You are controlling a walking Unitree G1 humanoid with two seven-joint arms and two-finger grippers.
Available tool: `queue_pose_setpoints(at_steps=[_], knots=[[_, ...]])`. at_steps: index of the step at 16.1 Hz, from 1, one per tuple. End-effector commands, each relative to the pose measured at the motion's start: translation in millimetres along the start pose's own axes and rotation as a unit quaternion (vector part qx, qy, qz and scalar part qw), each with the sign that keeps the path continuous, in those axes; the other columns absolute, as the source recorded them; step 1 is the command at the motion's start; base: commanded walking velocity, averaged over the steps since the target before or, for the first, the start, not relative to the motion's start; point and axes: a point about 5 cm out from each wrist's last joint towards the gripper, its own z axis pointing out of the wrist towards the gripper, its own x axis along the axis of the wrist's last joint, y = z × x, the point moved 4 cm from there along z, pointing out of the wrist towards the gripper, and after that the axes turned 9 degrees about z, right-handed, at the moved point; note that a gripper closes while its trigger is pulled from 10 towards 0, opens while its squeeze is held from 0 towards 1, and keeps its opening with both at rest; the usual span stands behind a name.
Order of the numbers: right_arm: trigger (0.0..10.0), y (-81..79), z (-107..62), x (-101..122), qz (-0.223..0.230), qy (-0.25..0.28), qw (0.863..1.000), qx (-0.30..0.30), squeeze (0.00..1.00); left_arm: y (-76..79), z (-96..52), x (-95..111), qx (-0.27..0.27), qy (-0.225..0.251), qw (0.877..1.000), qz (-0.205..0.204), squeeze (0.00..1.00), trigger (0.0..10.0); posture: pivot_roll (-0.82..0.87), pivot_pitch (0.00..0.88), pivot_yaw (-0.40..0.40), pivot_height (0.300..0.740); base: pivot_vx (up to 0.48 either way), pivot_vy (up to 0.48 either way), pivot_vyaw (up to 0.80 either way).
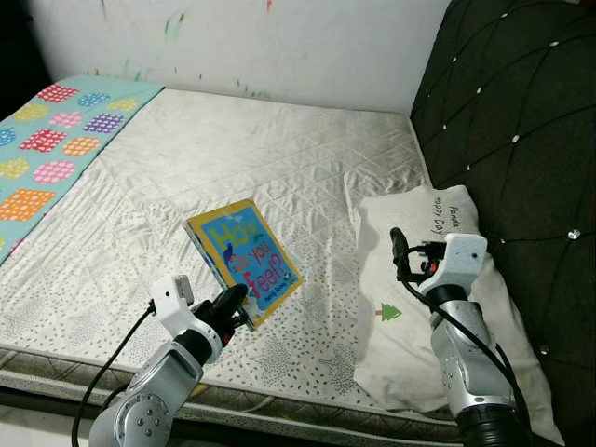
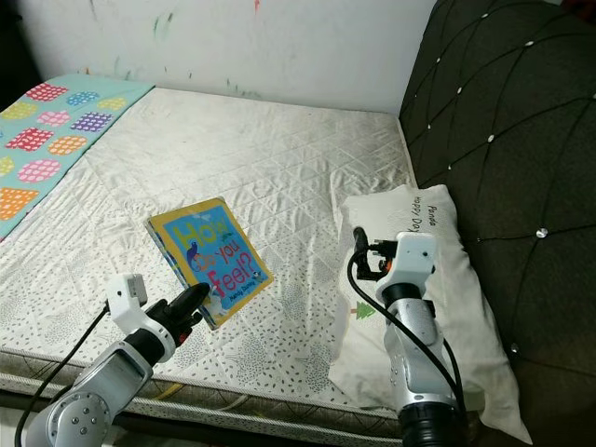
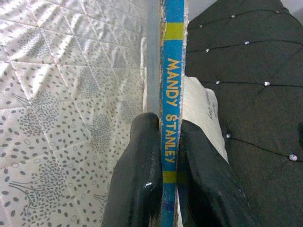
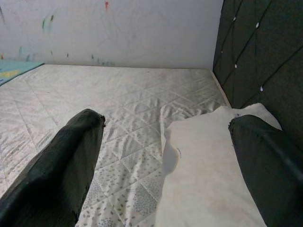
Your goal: Clean up the room
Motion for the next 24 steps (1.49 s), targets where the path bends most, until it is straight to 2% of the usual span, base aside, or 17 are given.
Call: queue_pose_setpoints(at_steps=[1, 3, 4, 5, 6, 8, 12, 13, 14, 16, 20, 24], knots=[[10.0, 1.1, 2.2, 5.8, -0.002, 0.005, 1.000, -0.001, 0.00, 5.6, 2.4, 3.9, -0.010, 0.004, 1.000, 0.005, 0.00, 10.0, -0.05, 0.032, -0.027, 0.740, 0.000, 0.000, 0.00], [10.0, 3.4, 1.3, 5.8, -0.006, 0.004, 1.000, -0.003, 0.00, 3.3, 2.5, 6.3, 0.002, 0.016, 1.000, 0.026, 0.00, 10.0, -0.04, 0.036, -0.027, 0.740, 0.000, 0.000, 0.00], [10.0, 4.0, 0.0, 4.9, -0.008, 0.002, 1.000, -0.005, 0.00, -1.1, 2.0, 13.3, 0.021, 0.039, 0.997, 0.067, 0.00, 10.0, -0.04, 0.039, -0.028, 0.740, 0.000, 0.000, 0.00], [10.0, 3.3, -0.8, 3.7, -0.009, 0.001, 1.000, -0.004, 0.00, -7.6, 1.5, 18.1, 0.044, 0.057, 0.994, 0.085, 0.00, 10.0, -0.04, 0.040, -0.028, 0.740, 0.000, 0.000, 0.00], [10.0, 2.3, -1.7, 2.4, -0.009, 0.000, 1.000, -0.003, 0.00, -13.4, 0.1, 21.8, 0.061, 0.070, 0.993, 0.074, 0.00, 10.0, -0.04, 0.042, -0.029, 0.740, 0.000, 0.000, 0.00], [10.0, 1.4, -1.9, 1.8, -0.009, -0.002, 1.000, -0.001, 0.00, -14.9, -0.4, 22.4, 0.063, 0.068, 0.993, 0.071, 0.00, 10.0, -0.04, 0.043, -0.031, 0.740, 0.000, 0.000, 0.00], [10.0, 1.0, -0.4, 2.1, -0.012, -0.002, 1.000, 0.000, 0.00, -16.2, 0.2, 23.2, 0.069, 0.077, 0.991, 0.087, 0.00, 10.0, -0.04, 0.045, -0.029, 0.740, 0.000, 0.000, 0.00], [10.0, 1.2, -0.5, 2.4, -0.014, -0.001, 1.000, -0.001, 0.00, -16.3, 0.1, 26.9, 0.072, 0.090, 0.988, 0.100, 0.00, 10.0, -0.04, 0.044, -0.028, 0.740, 0.000, 0.000, 0.00], [10.0, 1.8, -1.6, 1.7, -0.017, -0.001, 1.000, -0.002, 0.00, -16.4, -2.0, 36.9, 0.082, 0.118, 0.980, 0.139, 0.00, 10.0, -0.04, 0.045, -0.027, 0.740, 0.000, 0.000, 0.00], [10.0, 1.8, -2.5, 0.6, -0.018, -0.002, 1.000, -0.003, 0.00, -17.9, -4.7, 45.9, 0.094, 0.139, 0.972, 0.164, 0.00, 10.0, -0.04, 0.048, -0.025, 0.740, 0.000, 0.000, 0.00], [10.0, -2.0, -0.6, -1.0, -0.015, -0.003, 1.000, 0.000, 0.00, -21.6, -8.0, 58.9, 0.107, 0.163, 0.961, 0.196, 0.00, 10.0, -0.02, 0.044, -0.024, 0.740, 0.000, 0.000, 0.00], [10.0, -4.6, 1.1, -1.1, -0.013, -0.002, 1.000, 0.003, 0.00, -22.6, -8.8, 61.2, 0.110, 0.172, 0.956, 0.210, 0.00, 10.0, -0.02, 0.037, -0.022, 0.740, 0.000, 0.000, 0.00]])
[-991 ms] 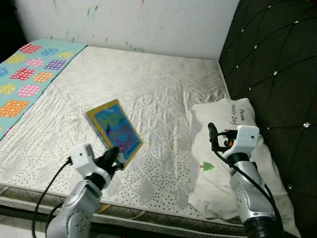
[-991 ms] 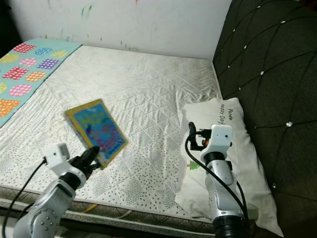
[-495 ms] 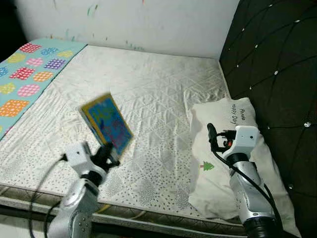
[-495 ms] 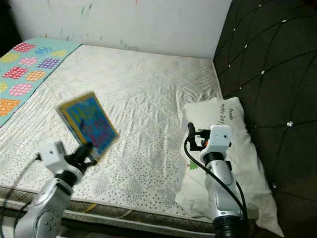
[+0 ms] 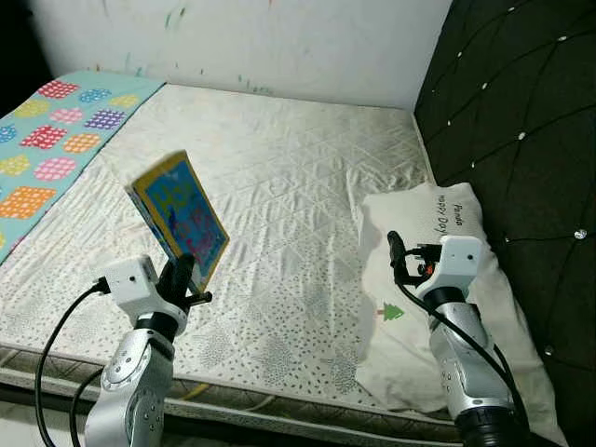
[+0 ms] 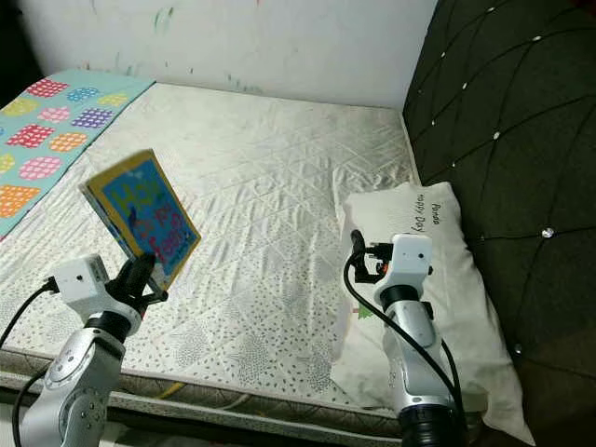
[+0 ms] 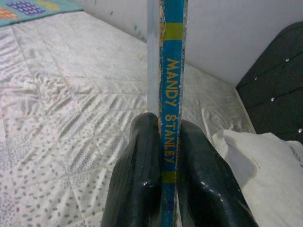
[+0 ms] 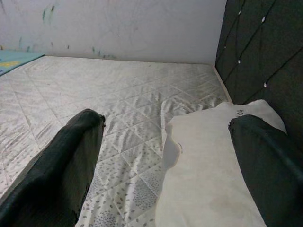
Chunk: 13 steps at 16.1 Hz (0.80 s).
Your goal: Clean up the room
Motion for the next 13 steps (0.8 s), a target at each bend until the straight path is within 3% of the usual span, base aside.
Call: queue_pose_setpoints(at_steps=[1, 13], knots=[[10.0, -1.1, 3.0, 3.2, -0.001, 0.005, 1.000, 0.000, 0.00, 0.7, 3.0, 11.9, -0.002, 0.027, 0.999, 0.019, 0.00, 10.0, -0.02, 0.034, -0.021, 0.740, 0.000, 0.000, 0.00], [10.0, -8.1, 3.2, 2.4, 0.034, 0.000, 0.999, 0.017, 0.00, -0.6, 6.8, 13.8, 0.002, 0.040, 0.999, 0.026, 0.00, 10.0, -0.02, 0.028, -0.018, 0.740, 0.000, 0.000, 0.00]])
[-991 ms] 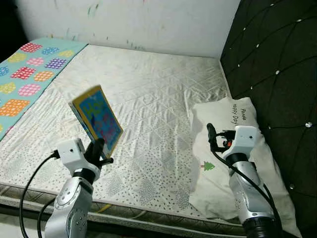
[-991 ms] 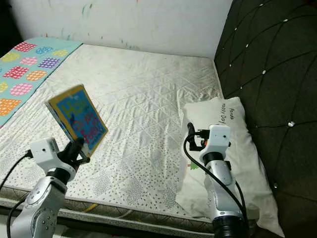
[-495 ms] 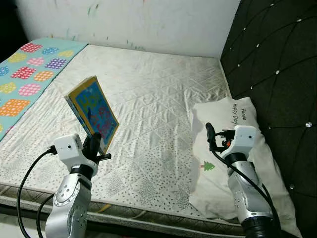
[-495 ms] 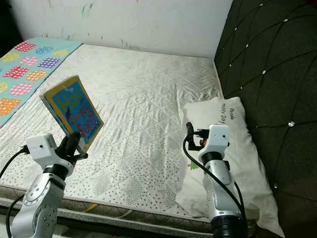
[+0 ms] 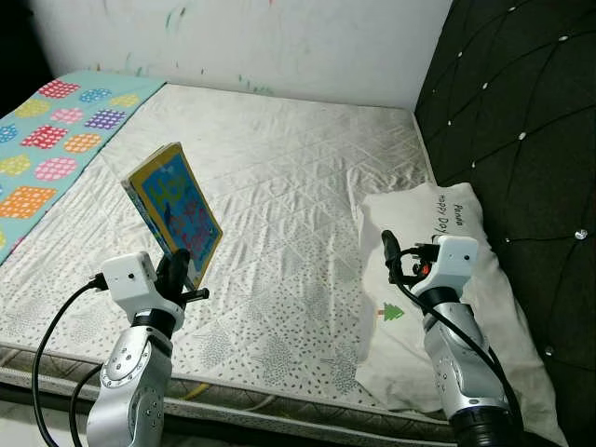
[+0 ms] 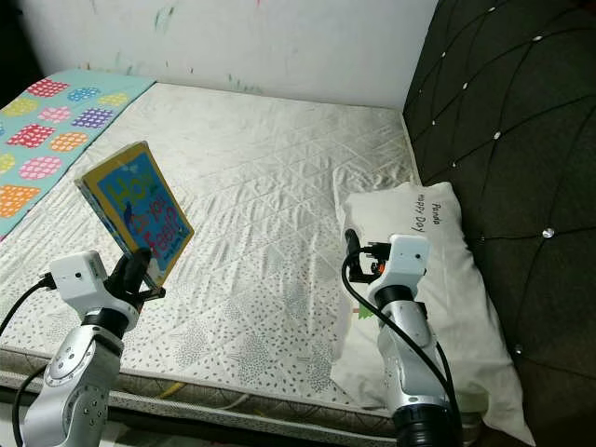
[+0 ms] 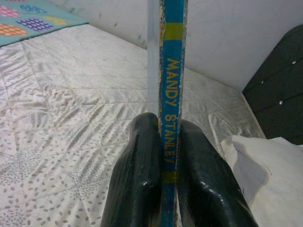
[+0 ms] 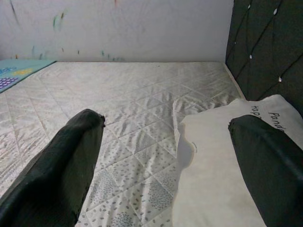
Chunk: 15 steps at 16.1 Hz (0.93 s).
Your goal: Clean up the room
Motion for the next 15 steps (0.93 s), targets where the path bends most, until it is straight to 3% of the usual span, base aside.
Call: queue_pose_setpoints(at_steps=[1, 5, 15], knots=[[10.0, -0.6, 2.9, 4.8, 0.002, 0.003, 1.000, 0.002, 0.00, 2.3, 3.7, 11.4, -0.005, 0.025, 1.000, 0.008, 0.00, 10.0, -0.02, 0.028, -0.018, 0.740, 0.000, 0.000, 0.00], [10.0, 1.6, 1.9, 5.7, 0.003, 0.005, 1.000, -0.002, 0.00, 3.2, 2.7, 9.5, -0.006, 0.024, 1.000, 0.006, 0.00, 10.0, -0.03, 0.031, -0.018, 0.740, 0.000, 0.000, 0.00], [10.0, 0.7, -0.4, 3.7, 0.002, 0.002, 1.000, 0.000, 0.00, 3.0, 1.7, 9.6, -0.003, 0.025, 1.000, 0.007, 0.00, 10.0, -0.03, 0.041, -0.018, 0.626, 0.000, 0.000, 0.00]])
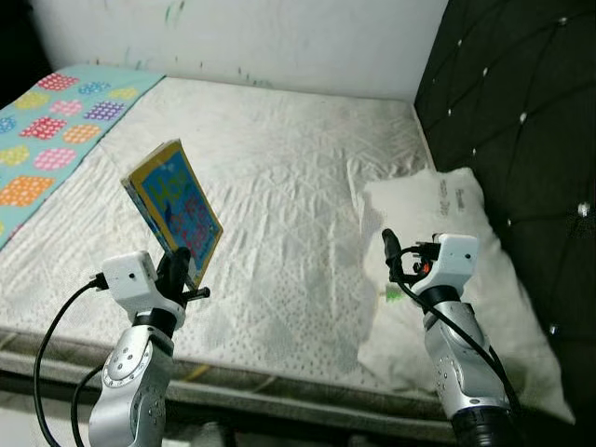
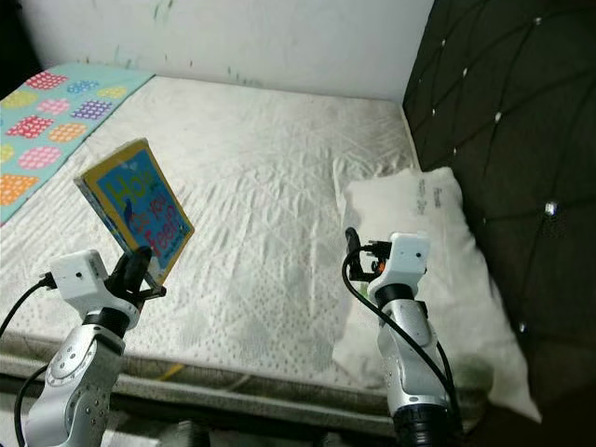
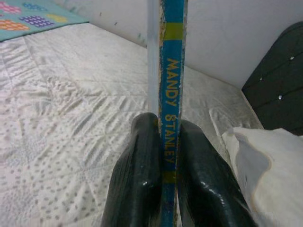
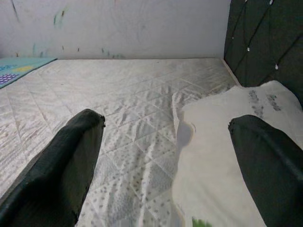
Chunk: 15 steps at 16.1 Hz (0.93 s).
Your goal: Clean up the room
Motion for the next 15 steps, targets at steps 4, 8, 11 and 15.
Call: queue_pose_setpoints(at_steps=[4, 8, 11, 15], knots=[[10.0, 3.0, -0.9, -1.0, -0.003, -0.006, 1.000, -0.001, 0.00, -9.3, 3.0, 10.8, 0.029, 0.022, 0.999, 0.014, 0.00, 10.0, -0.03, 0.043, -0.018, 0.626, 0.000, 0.000, 0.00], [10.0, 3.7, -0.1, -0.8, -0.006, -0.007, 1.000, 0.000, 0.00, -12.6, 1.9, 12.3, 0.034, 0.025, 0.999, 0.016, 0.00, 10.0, -0.03, 0.044, -0.022, 0.626, 0.000, 0.000, 0.00], [10.0, 3.0, 0.5, -1.0, -0.006, -0.007, 1.000, 0.002, 0.00, -13.4, 2.2, 12.7, 0.034, 0.027, 0.999, 0.017, 0.00, 10.0, -0.02, 0.044, -0.022, 0.626, 0.000, 0.000, 0.00], [10.0, 2.4, 1.3, -1.7, -0.006, -0.007, 1.000, 0.003, 0.00, -12.2, 2.3, 15.4, 0.025, 0.035, 0.999, 0.018, 0.00, 10.0, -0.02, 0.041, -0.020, 0.626, 0.000, 0.000, 0.00]])
